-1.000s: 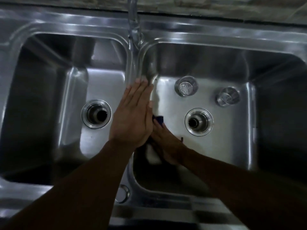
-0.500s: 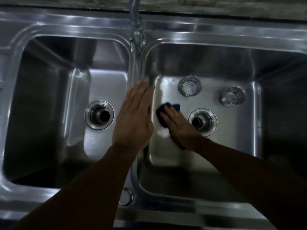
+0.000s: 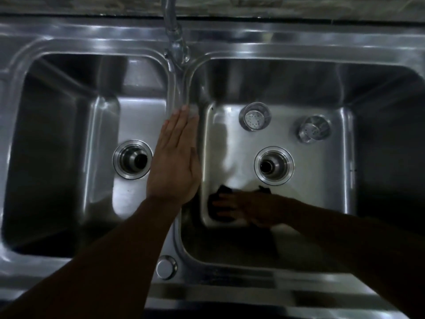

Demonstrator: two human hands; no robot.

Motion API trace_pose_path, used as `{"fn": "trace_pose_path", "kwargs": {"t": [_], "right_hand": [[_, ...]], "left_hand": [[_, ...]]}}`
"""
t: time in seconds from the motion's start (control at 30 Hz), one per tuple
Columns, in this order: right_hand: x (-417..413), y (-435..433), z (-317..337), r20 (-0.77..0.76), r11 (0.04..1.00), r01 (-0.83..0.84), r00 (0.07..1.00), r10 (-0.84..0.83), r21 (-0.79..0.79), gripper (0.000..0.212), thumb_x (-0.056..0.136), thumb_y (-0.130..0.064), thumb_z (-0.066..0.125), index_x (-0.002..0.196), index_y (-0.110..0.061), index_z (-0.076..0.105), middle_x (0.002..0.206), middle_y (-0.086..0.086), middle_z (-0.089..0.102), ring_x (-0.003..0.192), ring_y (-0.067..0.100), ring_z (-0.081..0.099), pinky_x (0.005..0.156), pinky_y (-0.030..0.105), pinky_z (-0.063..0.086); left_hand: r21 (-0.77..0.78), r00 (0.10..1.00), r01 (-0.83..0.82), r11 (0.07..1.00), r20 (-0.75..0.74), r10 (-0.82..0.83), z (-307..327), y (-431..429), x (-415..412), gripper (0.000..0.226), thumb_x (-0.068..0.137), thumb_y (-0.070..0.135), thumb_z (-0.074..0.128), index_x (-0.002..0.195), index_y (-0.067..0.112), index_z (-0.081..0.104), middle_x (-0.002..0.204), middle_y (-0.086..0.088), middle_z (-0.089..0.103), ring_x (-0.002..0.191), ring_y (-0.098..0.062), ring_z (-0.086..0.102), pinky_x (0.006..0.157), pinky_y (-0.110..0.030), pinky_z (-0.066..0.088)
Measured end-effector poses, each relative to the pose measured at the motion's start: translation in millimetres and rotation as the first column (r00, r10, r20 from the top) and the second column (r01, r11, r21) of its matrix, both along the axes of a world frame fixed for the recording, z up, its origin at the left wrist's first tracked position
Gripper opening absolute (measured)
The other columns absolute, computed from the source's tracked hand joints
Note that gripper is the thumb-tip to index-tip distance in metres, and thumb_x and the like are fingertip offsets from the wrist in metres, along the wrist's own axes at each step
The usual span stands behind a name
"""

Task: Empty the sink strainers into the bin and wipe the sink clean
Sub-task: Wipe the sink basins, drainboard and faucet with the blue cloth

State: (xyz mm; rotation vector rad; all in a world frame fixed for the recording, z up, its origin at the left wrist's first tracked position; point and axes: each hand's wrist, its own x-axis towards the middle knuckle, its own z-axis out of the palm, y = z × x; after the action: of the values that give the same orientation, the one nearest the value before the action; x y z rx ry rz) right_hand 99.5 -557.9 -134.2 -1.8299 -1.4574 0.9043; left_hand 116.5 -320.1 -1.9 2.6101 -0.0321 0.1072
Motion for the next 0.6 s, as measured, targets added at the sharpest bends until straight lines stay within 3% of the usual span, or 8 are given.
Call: {"fn": "trace_pose_path", "kwargs": {"t": [0.03, 0.1, 0.27, 0.37, 0.43, 0.47, 0.53, 0.6], "right_hand": [[17.3, 7.5, -3.4, 0.023, 0.983, 0.180, 0.983, -0.180, -0.022, 0.066, 0.089, -0.018, 0.065, 0.149, -0.008, 0.041, 0.163, 0.018, 0.019, 0.147, 0.034, 0.032, 0.124, 0.054, 0.012], [55.0, 30.6, -9.8, 0.297, 0.953, 0.269, 0.929, -0.219, -0.137, 0.069, 0.084, -0.002, 0.060, 0.149, -0.002, 0.039, 0.160, 0.023, 0.022, 0.150, 0.041, 0.021, 0.121, 0.059, 0.016], [55.1, 84.5, -8.8, 0.224, 0.803, 0.577, 0.811, -0.541, -0.150, 0.081, 0.084, 0.001, 0.053, 0.157, -0.011, 0.021, 0.166, 0.013, 0.004, 0.153, 0.039, -0.004, 0.123, 0.057, 0.003], [-9.2, 71.3, -12.3, 0.069, 0.813, 0.559, 0.829, -0.555, -0.165, 0.075, 0.089, 0.012, 0.049, 0.156, -0.007, 0.023, 0.166, 0.011, 0.008, 0.155, 0.031, -0.002, 0.126, 0.050, 0.001], [-30.1, 55.7, -1.9, -0.097, 0.895, 0.378, 0.907, -0.409, -0.237, 0.065, 0.093, 0.014, 0.043, 0.154, -0.005, 0.031, 0.166, 0.010, 0.014, 0.155, 0.029, 0.003, 0.126, 0.046, 0.004], [-34.2, 52.1, 10.1, -0.150, 0.918, 0.317, 0.922, -0.357, -0.237, 0.061, 0.097, 0.013, 0.036, 0.154, -0.007, 0.031, 0.165, 0.012, 0.017, 0.154, 0.032, 0.008, 0.125, 0.045, 0.012], [-33.0, 29.8, 21.6, -0.306, 0.869, 0.409, 0.820, -0.484, -0.280, 0.058, 0.101, 0.010, 0.023, 0.155, -0.011, 0.024, 0.162, 0.016, 0.027, 0.150, 0.035, 0.024, 0.111, 0.035, 0.034], [-23.5, -15.9, 37.7, -0.300, 0.925, 0.292, 0.884, -0.359, -0.244, 0.053, 0.101, 0.007, 0.033, 0.152, -0.006, 0.032, 0.157, 0.012, 0.037, 0.143, 0.016, 0.036, 0.103, 0.017, 0.038]], "left_hand": [[0.000, 1.000, 0.006, 1.000, 0.002, -0.006, -0.3, 0.3, 0.6, 0.055, 0.096, 0.006, 0.037, 0.151, 0.000, 0.037, 0.162, -0.017, 0.030, 0.154, -0.028, 0.023, 0.126, -0.048, 0.019], [0.005, 1.000, 0.006, 1.000, 0.000, -0.006, -1.1, 1.0, 0.7, 0.053, 0.099, 0.008, 0.035, 0.152, 0.002, 0.036, 0.163, -0.015, 0.030, 0.155, -0.026, 0.021, 0.127, -0.045, 0.017], [0.017, 0.999, 0.012, 1.000, -0.034, -0.012, -1.8, 2.2, 0.5, 0.056, 0.100, 0.017, 0.027, 0.154, 0.005, 0.033, 0.165, -0.013, 0.026, 0.156, -0.024, 0.017, 0.128, -0.044, 0.014], [0.034, 1.000, 0.014, 0.999, -0.021, -0.013, -2.8, 2.4, -0.8, 0.056, 0.099, 0.009, 0.033, 0.154, 0.003, 0.033, 0.164, -0.015, 0.027, 0.155, -0.026, 0.019, 0.128, -0.045, 0.014], [0.035, 1.000, 0.005, 0.999, -0.014, -0.004, -2.3, 3.0, -1.6, 0.055, 0.098, 0.006, 0.035, 0.153, 0.003, 0.035, 0.163, -0.015, 0.029, 0.155, -0.026, 0.020, 0.128, -0.044, 0.014], [0.034, 1.000, 0.002, 0.999, -0.008, -0.002, -1.9, 2.6, -2.3, 0.054, 0.099, 0.005, 0.036, 0.153, 0.003, 0.035, 0.163, -0.016, 0.029, 0.155, -0.027, 0.021, 0.128, -0.045, 0.015], [0.023, 1.000, 0.012, 1.000, 0.014, -0.013, 2.0, 0.5, -2.6, 0.053, 0.100, 0.002, 0.038, 0.152, 0.002, 0.037, 0.162, -0.017, 0.031, 0.154, -0.029, 0.023, 0.126, -0.048, 0.018], [0.031, 0.999, 0.008, 0.999, 0.033, -0.009, -0.2, 0.4, -4.0, 0.053, 0.100, 0.000, 0.039, 0.152, 0.004, 0.038, 0.162, -0.017, 0.032, 0.154, -0.028, 0.024, 0.126, -0.048, 0.018]]}}
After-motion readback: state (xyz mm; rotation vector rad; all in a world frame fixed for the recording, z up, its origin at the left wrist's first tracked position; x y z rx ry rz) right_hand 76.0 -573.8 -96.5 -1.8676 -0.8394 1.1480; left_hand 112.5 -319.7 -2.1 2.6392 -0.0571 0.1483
